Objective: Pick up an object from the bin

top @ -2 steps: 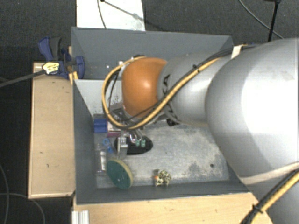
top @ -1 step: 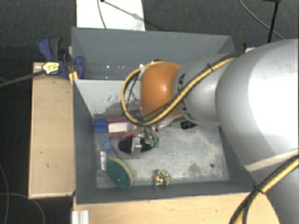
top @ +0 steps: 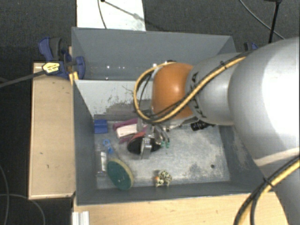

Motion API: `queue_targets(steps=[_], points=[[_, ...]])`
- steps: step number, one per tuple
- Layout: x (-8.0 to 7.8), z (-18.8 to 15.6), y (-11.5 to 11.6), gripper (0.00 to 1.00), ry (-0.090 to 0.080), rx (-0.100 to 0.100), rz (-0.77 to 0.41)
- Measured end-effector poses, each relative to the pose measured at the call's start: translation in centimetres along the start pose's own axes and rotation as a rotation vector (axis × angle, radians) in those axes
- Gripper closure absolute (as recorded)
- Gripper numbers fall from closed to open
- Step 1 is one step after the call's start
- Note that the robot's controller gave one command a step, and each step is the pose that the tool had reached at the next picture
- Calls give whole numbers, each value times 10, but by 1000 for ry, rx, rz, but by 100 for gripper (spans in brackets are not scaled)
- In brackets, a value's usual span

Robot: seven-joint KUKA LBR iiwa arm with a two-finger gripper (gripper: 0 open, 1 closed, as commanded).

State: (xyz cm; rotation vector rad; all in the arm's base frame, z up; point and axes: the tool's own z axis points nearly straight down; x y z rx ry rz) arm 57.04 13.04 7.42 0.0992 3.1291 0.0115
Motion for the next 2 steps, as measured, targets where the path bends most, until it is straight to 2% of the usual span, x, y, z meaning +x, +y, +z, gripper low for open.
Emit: queue_targets(steps=[1,2], points=[[-1,-2,2,100,-5,-1,-1],[-5,-128,3,100,1,4,-3]])
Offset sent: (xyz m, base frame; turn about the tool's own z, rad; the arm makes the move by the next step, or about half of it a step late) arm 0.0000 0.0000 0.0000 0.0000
